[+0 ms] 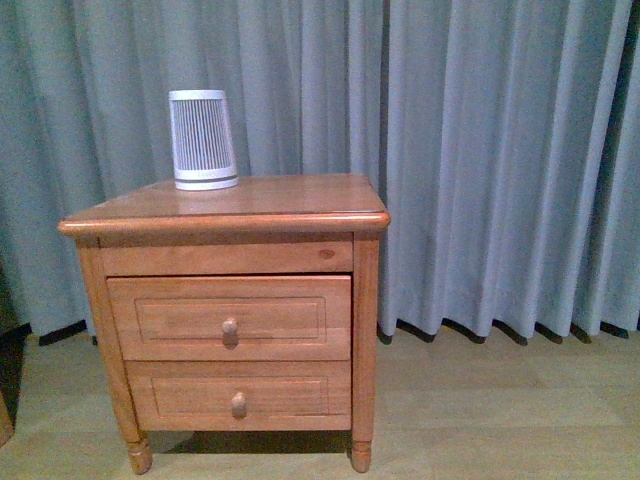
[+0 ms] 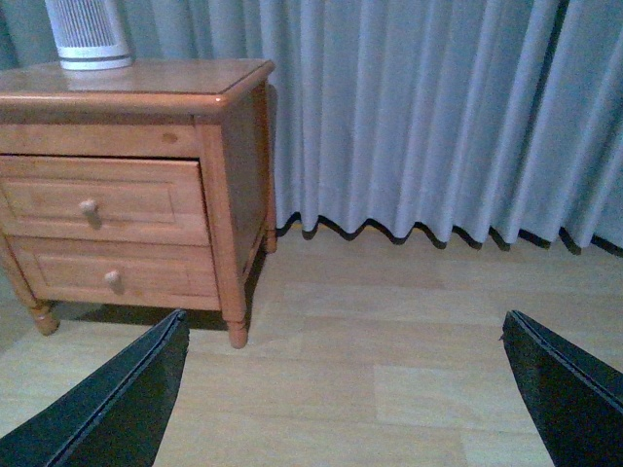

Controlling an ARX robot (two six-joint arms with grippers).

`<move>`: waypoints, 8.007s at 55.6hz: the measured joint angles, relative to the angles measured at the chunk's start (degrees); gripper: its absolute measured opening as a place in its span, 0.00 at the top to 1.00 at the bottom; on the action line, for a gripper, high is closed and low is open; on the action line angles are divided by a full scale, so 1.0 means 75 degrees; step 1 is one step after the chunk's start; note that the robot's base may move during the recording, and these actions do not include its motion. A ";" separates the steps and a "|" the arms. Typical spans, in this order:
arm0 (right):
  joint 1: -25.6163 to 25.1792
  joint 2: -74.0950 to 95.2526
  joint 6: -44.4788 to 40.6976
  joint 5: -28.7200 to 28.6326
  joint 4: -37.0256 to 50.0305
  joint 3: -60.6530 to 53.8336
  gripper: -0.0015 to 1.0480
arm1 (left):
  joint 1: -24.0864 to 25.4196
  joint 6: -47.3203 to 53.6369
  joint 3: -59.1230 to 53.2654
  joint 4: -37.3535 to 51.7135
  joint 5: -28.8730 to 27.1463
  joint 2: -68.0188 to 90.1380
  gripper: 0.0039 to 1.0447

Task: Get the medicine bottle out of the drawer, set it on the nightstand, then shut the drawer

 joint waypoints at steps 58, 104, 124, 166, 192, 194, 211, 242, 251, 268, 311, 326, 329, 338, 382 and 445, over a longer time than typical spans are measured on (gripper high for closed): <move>0.0000 0.0000 0.0000 -0.0003 0.0000 0.0000 0.07 | -0.1192 -0.1309 0.5042 0.4159 0.1148 1.0838 0.06; 0.0000 0.0000 0.0003 -0.0003 0.0000 0.0000 0.07 | -0.1609 -0.0420 0.9276 0.2559 -0.0213 1.6477 0.06; 0.0000 0.0000 0.0000 0.0000 0.0000 0.0000 0.07 | -0.1614 -0.0551 0.9783 0.2731 -0.0289 1.7139 0.06; 0.0000 0.0000 0.0003 0.0000 0.0000 0.0000 0.07 | -0.1702 -0.0889 1.0276 0.3069 -0.0478 1.7853 0.06; 0.0000 0.0000 0.0000 -0.0003 0.0000 0.0000 0.07 | -0.1749 -0.0769 1.0337 0.3235 -0.0787 1.7987 0.74; 0.0000 0.0000 0.0003 0.0000 0.0000 0.0000 0.07 | -0.1749 -0.0737 1.0337 0.3273 -0.0801 1.7987 0.75; 0.0000 0.0000 0.0003 0.0000 0.0000 0.0000 0.07 | -0.1746 -0.0539 0.9739 0.4030 -0.0787 1.7856 0.75; 0.0000 0.0000 0.0003 -0.0003 0.0000 0.0000 0.07 | -0.2206 -0.0903 0.5278 0.5852 -0.0828 1.5693 0.76; 0.0000 0.0000 0.0003 0.0000 0.0000 0.0000 0.07 | -0.2349 -0.1122 0.4261 0.6123 -0.0807 1.5096 0.76; 0.0000 0.0000 0.0003 0.0000 0.0000 0.0000 0.07 | -0.2806 -0.1664 0.3107 0.6277 -0.0877 1.4335 0.65; 0.0000 0.0000 0.0000 0.0000 0.0000 0.0000 0.07 | -0.2055 -0.1851 0.3410 0.2384 0.0609 0.9500 0.06; 0.0000 0.0000 0.0003 0.0000 0.0000 0.0000 0.07 | -0.1731 -0.0691 0.5266 0.2433 0.1049 1.0809 0.06; 0.0000 0.0000 0.0000 0.0000 0.0000 0.0000 0.07 | -0.1667 -0.0653 0.5598 0.2422 0.1023 1.1013 0.06; 0.0000 0.0000 0.0003 0.0000 0.0000 0.0000 0.07 | -0.1620 -0.0697 0.5928 0.2259 0.1075 1.0841 0.06; 0.0000 0.0000 0.0003 0.0044 -0.0003 0.0000 0.07 | -0.1451 -0.1373 0.5770 0.0064 0.1813 0.7391 0.06; 0.0251 0.4552 0.1145 -0.0242 -0.1402 0.4089 0.07 | -0.0592 -0.0026 0.1515 0.3346 -0.0399 0.4960 0.97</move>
